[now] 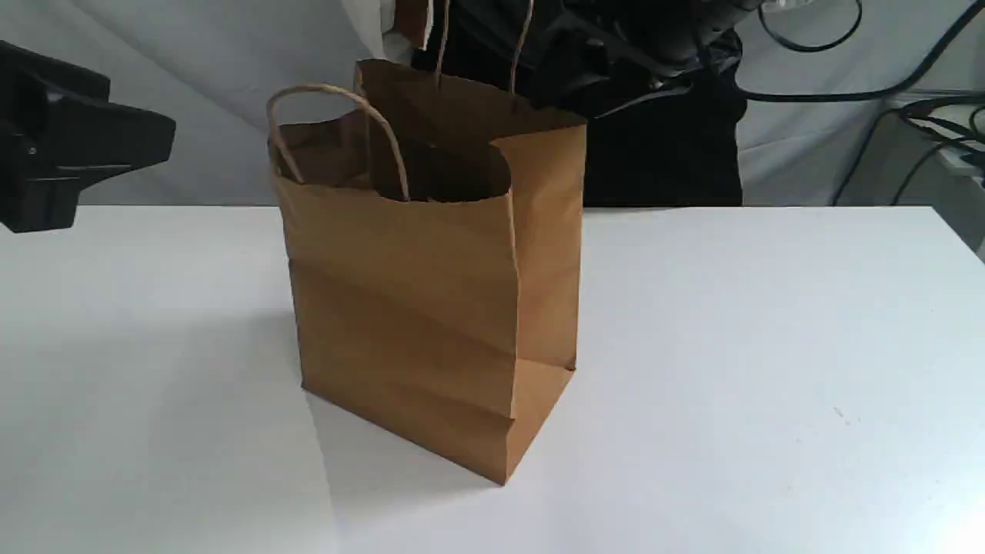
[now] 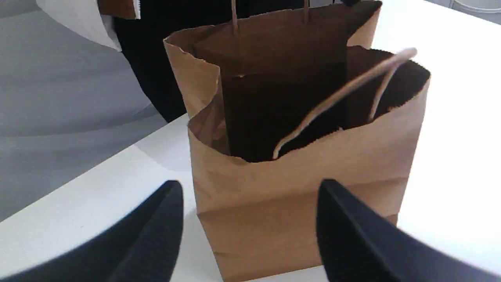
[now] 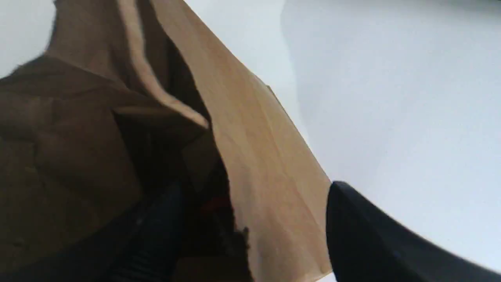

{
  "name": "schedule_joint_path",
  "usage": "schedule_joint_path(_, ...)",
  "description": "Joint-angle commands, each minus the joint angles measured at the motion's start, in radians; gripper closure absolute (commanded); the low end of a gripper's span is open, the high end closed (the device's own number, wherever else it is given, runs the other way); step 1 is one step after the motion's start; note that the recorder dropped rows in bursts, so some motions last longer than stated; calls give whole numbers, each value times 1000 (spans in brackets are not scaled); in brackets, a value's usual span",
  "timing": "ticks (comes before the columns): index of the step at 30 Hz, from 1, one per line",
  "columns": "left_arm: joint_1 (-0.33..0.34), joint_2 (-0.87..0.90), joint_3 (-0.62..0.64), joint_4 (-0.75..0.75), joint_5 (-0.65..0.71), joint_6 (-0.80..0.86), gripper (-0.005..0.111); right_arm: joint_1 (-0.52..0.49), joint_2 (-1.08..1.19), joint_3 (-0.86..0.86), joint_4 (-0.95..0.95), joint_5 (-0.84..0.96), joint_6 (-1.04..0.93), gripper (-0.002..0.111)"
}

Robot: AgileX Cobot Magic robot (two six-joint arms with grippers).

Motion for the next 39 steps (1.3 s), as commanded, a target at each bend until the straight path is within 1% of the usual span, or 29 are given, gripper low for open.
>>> schedule_joint_path(1, 1, -8, -3, -3, 3, -12, 54, -2, -38, -4, -12, 14, -4, 53)
schedule_joint_path(5, 1, -8, -3, 9, 11, -14, 54, -2, -76, -4, -43, 50, -12, 54)
schedule_joint_path(7, 1, -8, -3, 25, 28, -16, 54, -2, -97, -4, -77, 50, -44, 60)
schedule_joint_path(8, 1, -8, -3, 41, 40, -20, 56, -2, -112, -4, -102, 50, -46, 67)
schedule_joint_path(10, 1, -8, 1, 70, 57, -37, 67, -2, -144, -4, -126, 50, -57, 86)
schedule_joint_path(11, 1, -8, 12, 84, 55, -41, 77, -2, -161, -4, -131, 50, -79, 95)
schedule_joint_path(12, 1, -8, 20, 88, 55, -41, 85, -2, -176, -4, -134, 50, -97, 103)
schedule_joint_path(13, 1, -8, 31, 91, 55, -41, 95, -2, -194, -4, -142, 50, -101, 108)
schedule_joint_path(14, 1, -8, 42, 91, 55, -41, 106, -2, -213, -4, -151, 50, -109, 108)
schedule_joint_path(20, 1, -73, 116, 84, 35, -40, 107, -2, -318, -4, -166, 50, -174, 108)
schedule_joint_path(24, 1, -185, 180, 46, -61, -41, 107, -2, -397, 23, -167, 50, -174, 108)
schedule_joint_path(26, 1, -241, 208, 27, -105, -41, 107, -2, -452, 83, -167, 1, -184, 108)
schedule_joint_path(28, 1, -293, 232, 4, -134, -41, 107, -2, -509, 160, -167, -62, -211, 108)
schedule_joint_path(31, 1, -366, 260, -34, -164, -41, 107, -2, -615, 323, -178, -191, -224, 108)
schedule_joint_path(32, 1, -385, 265, -42, -166, -41, 107, -2, -668, 408, -178, -250, -224, 108)
schedule_joint_path(35, 1, -442, 275, -55, -174, -41, 107, 0, -803, 627, -178, -451, -226, 108)
schedule_joint_path(36, 1, -464, 275, -57, -174, -43, 107, 2, -853, 711, -178, -557, -237, 108)
schedule_joint_path(38, 1, -496, 275, -77, -174, -44, 107, 2, -943, 858, -175, -701, -244, 108)
schedule_joint_path(39, 1, -509, 275, -88, -174, -44, 107, 2, -1001, 953, -175, -805, -244, 108)
